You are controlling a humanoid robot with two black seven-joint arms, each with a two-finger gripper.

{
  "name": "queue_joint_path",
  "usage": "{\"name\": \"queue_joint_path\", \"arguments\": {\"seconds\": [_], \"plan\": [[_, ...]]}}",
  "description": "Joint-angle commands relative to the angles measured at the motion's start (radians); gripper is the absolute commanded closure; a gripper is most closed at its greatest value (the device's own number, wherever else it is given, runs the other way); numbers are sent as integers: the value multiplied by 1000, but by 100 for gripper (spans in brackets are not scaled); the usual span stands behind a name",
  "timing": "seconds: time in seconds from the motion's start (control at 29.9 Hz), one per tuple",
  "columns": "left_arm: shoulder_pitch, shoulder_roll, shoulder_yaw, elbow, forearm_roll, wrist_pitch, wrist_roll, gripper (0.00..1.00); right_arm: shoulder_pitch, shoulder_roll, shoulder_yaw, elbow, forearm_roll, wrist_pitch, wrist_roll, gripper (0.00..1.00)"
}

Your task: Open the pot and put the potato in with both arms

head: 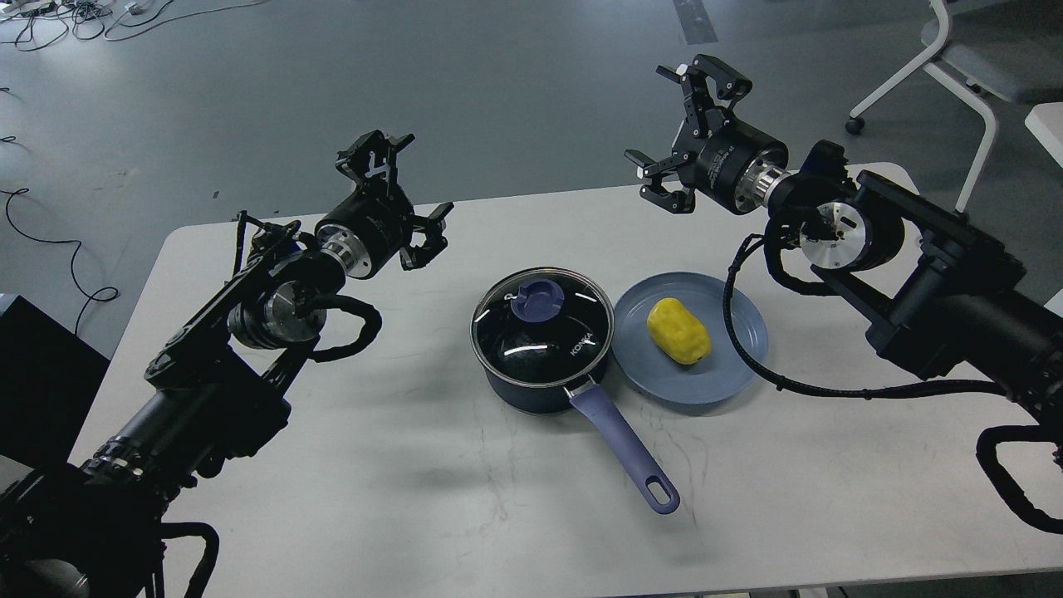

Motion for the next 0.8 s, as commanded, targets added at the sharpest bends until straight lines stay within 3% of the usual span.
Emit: {"name": "queue_joint_path", "arguments": {"seconds": [0.0,0.53,0.77], "plan": [[2,2,2,0,0,-3,-2,2,-6,-4,-13,12,-3,6,0,0],[10,-3,2,0,-4,-3,-2,2,-15,-9,-34,14,-7,13,14,0],[11,-15,-7,0,-6,-4,-10,2,-17,-52,-31,12,-9,75,84,0]]}}
